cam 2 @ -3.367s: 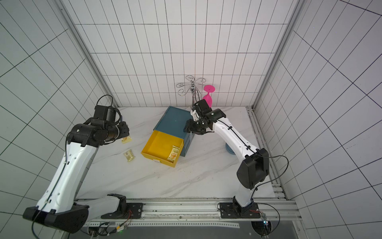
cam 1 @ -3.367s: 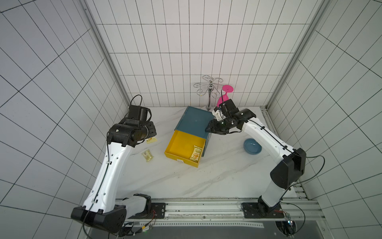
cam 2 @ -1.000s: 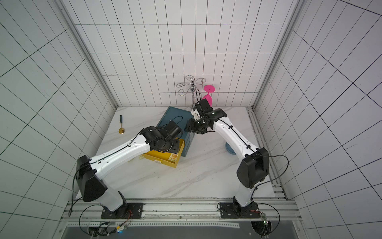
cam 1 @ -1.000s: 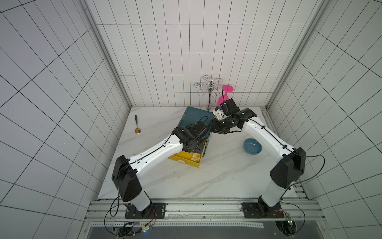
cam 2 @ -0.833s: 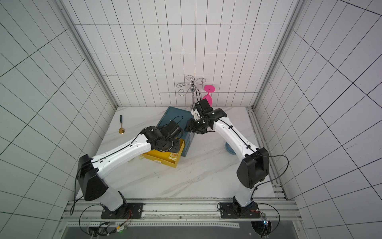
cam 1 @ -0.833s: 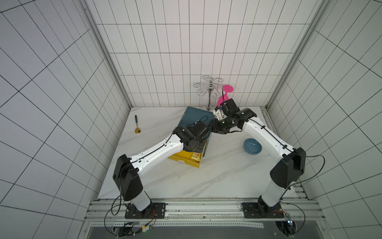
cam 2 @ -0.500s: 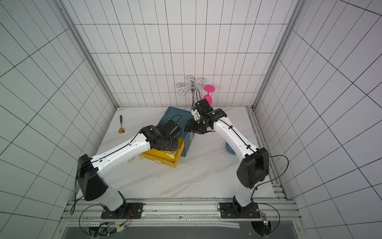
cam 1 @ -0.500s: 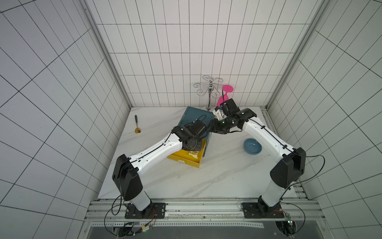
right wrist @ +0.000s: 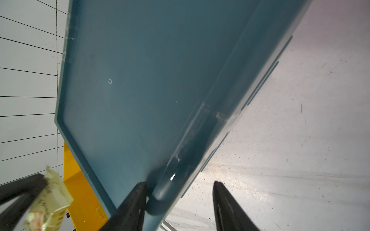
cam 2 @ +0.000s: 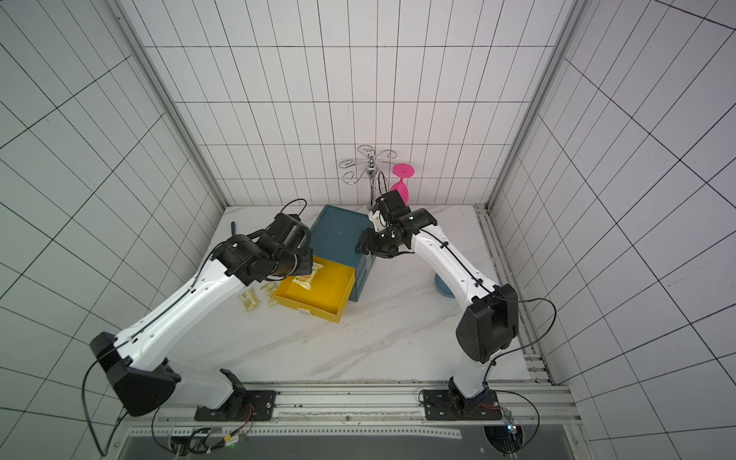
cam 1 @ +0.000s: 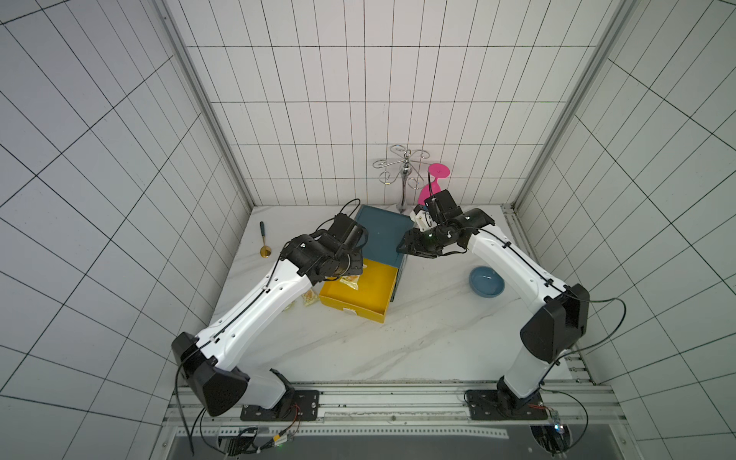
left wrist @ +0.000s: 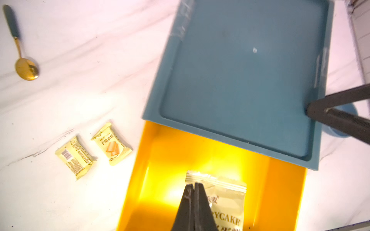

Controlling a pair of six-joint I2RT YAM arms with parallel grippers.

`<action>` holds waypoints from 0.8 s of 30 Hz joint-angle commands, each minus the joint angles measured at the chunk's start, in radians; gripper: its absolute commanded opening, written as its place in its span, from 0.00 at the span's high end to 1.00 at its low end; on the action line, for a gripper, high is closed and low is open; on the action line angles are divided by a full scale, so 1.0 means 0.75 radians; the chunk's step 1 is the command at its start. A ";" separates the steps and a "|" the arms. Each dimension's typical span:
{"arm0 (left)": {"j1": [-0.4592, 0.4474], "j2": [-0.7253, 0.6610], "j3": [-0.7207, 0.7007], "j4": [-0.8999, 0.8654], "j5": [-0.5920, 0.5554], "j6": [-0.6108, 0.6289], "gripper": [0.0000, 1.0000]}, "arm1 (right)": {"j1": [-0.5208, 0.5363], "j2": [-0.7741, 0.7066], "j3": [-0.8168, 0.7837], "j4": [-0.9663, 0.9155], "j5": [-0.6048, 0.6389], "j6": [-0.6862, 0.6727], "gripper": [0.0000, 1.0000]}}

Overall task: Take the cookies out of the drawer
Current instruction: Pick up the cookie from the drawer, then place the cookie at the center of the board.

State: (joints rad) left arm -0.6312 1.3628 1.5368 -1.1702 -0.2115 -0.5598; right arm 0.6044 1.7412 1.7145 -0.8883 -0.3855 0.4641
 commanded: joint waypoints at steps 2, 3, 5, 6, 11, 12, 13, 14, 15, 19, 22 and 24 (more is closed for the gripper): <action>0.230 -0.152 -0.031 -0.005 0.037 0.075 1.00 | -0.039 0.043 0.021 -0.090 0.076 -0.012 0.44; 0.307 -0.172 -0.043 -0.009 0.064 0.097 1.00 | -0.040 0.042 0.025 -0.091 0.074 -0.011 0.44; 0.427 -0.196 -0.075 0.004 0.113 0.143 1.00 | -0.045 0.040 0.028 -0.090 0.073 -0.011 0.44; 0.486 -0.194 -0.097 0.016 0.128 0.166 1.00 | -0.047 0.040 0.031 -0.092 0.072 -0.011 0.43; 0.702 -0.103 -0.263 0.214 0.256 0.231 1.00 | -0.059 0.037 0.045 -0.093 0.069 -0.013 0.43; 0.733 -0.068 -0.290 0.257 0.285 0.231 1.00 | -0.061 0.035 0.047 -0.096 0.070 -0.016 0.43; 0.764 -0.033 -0.306 0.300 0.295 0.227 1.00 | -0.062 0.031 0.049 -0.099 0.067 -0.018 0.43; 0.780 0.007 -0.316 0.329 0.300 0.223 1.00 | -0.064 0.030 0.050 -0.100 0.070 -0.019 0.42; 0.794 0.054 -0.320 0.363 0.313 0.223 1.00 | -0.069 0.029 0.050 -0.101 0.069 -0.022 0.42; 0.804 0.251 -0.308 0.479 0.335 0.205 1.00 | -0.086 0.030 0.056 -0.106 0.064 -0.027 0.42; 0.804 0.370 -0.310 0.589 0.357 0.190 1.00 | -0.095 0.034 0.058 -0.110 0.057 -0.032 0.42; 0.796 0.448 -0.300 0.639 0.389 0.192 1.00 | -0.100 0.037 0.058 -0.110 0.052 -0.033 0.42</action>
State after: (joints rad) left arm -0.0299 1.6539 1.2991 -0.8097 0.0360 -0.4187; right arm 0.5529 1.7412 1.7245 -0.9188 -0.3855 0.4591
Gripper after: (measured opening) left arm 0.043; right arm 0.582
